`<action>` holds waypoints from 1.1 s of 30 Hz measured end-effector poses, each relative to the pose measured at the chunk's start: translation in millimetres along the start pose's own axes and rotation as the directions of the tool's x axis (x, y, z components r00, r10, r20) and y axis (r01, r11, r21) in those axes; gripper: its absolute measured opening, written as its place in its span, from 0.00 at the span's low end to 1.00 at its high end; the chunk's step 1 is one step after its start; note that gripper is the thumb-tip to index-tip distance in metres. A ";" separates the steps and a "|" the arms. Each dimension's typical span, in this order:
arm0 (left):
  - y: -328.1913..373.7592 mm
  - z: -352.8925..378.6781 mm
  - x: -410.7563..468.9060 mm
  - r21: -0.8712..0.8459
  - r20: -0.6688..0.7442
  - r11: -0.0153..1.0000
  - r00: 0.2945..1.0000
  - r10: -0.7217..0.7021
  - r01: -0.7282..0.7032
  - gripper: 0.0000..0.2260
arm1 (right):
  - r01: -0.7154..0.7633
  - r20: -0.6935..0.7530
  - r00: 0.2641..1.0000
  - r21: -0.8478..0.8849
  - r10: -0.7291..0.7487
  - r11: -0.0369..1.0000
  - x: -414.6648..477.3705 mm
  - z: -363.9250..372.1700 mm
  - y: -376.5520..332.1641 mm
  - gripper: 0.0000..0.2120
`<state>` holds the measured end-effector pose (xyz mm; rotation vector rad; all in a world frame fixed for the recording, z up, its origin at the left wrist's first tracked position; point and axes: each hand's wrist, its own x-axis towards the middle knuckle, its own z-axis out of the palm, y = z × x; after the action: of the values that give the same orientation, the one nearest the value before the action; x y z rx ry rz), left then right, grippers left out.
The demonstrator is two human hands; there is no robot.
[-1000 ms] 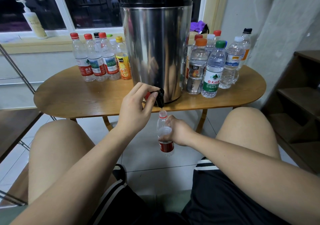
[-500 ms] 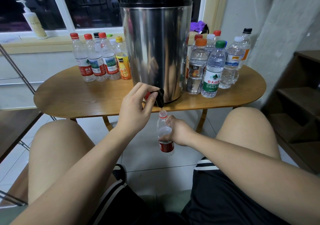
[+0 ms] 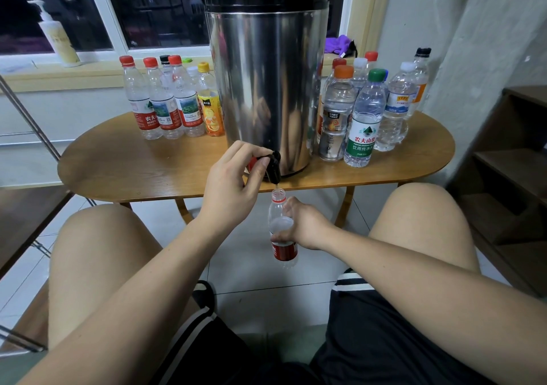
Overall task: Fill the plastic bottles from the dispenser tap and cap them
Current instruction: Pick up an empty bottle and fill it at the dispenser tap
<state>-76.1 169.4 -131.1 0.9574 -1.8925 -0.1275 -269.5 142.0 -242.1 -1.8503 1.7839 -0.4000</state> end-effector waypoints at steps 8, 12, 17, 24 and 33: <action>-1.2 0.5 0.2 0.003 -0.004 1.000 1.000 0.004 -0.004 0.05 | -0.003 -0.006 1.000 0.004 0.003 1.000 1.3 0.7 0.5 0.39; -0.9 0.7 0.1 0.004 -0.002 1.000 1.000 0.003 -0.003 0.05 | 0.003 -0.011 1.000 -0.006 -0.003 1.000 1.4 1.3 1.0 0.39; -1.3 0.9 0.2 0.001 -0.004 1.000 1.000 0.002 -0.002 0.06 | 0.004 -0.014 1.000 -0.013 -0.004 1.000 2.3 1.5 1.7 0.39; -2.1 1.3 -0.2 0.002 -0.008 1.000 1.000 0.007 -0.007 0.06 | 0.007 -0.012 1.000 -0.022 -0.007 1.000 2.0 1.9 2.1 0.39; -1.3 0.8 0.4 0.007 -0.010 1.000 1.000 0.011 -0.011 0.05 | 0.017 -0.023 1.000 -0.023 -0.017 1.000 3.5 3.5 4.7 0.39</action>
<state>-76.1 168.0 -131.9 0.9510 -1.8897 -0.1094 -271.2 139.2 -248.1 -1.8848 1.7960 -0.4110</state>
